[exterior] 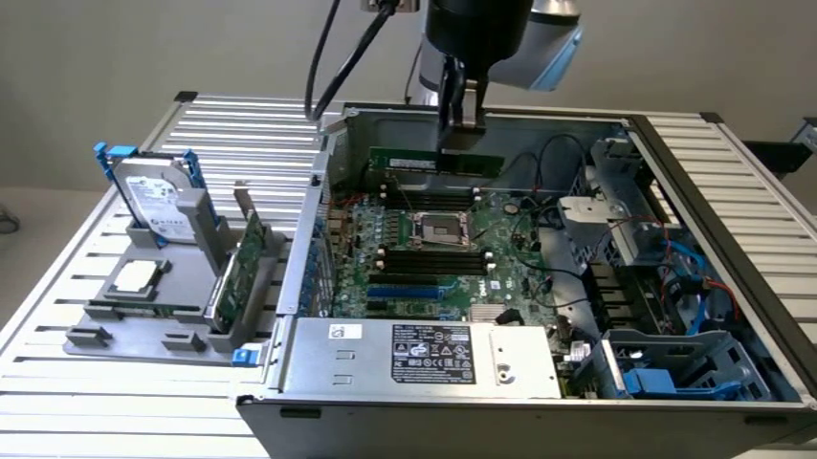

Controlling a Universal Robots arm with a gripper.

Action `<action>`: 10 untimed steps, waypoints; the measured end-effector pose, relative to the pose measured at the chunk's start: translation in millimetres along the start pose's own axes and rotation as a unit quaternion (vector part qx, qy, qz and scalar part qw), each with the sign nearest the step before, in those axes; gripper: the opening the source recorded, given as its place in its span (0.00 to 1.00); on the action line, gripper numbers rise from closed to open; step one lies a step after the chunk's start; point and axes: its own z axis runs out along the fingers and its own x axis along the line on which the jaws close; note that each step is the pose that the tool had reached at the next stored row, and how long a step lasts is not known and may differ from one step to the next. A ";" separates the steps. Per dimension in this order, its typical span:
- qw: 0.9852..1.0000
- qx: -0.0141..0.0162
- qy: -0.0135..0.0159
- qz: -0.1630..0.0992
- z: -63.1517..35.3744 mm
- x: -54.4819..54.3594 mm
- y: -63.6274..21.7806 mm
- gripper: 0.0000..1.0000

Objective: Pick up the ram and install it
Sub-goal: 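Pick up the ram and move it above insertion slot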

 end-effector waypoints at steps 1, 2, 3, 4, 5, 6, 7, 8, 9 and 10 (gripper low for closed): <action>1.000 0.000 0.000 -0.002 1.8 -1.0 -0.4 0.14; 1.000 0.000 0.000 -0.004 3.6 -2.0 -0.9 0.14; 1.000 0.000 0.000 -0.005 5.5 -2.9 -1.5 0.14; 1.000 0.000 0.000 -0.006 7.3 -3.9 -2.6 0.14; 1.000 0.000 0.000 -0.007 9.1 -4.9 -4.3 0.14; 1.000 0.000 0.000 -0.007 10.8 -5.9 -6.3 0.14; 1.000 0.000 0.000 -0.008 12.6 -6.9 -8.2 0.14; 1.000 0.000 0.000 -0.008 14.3 -7.9 -10.3 0.14; 1.000 0.000 0.000 -0.008 16.1 -8.9 -12.4 0.14; 1.000 0.000 0.000 -0.009 17.8 -9.9 -14.6 0.14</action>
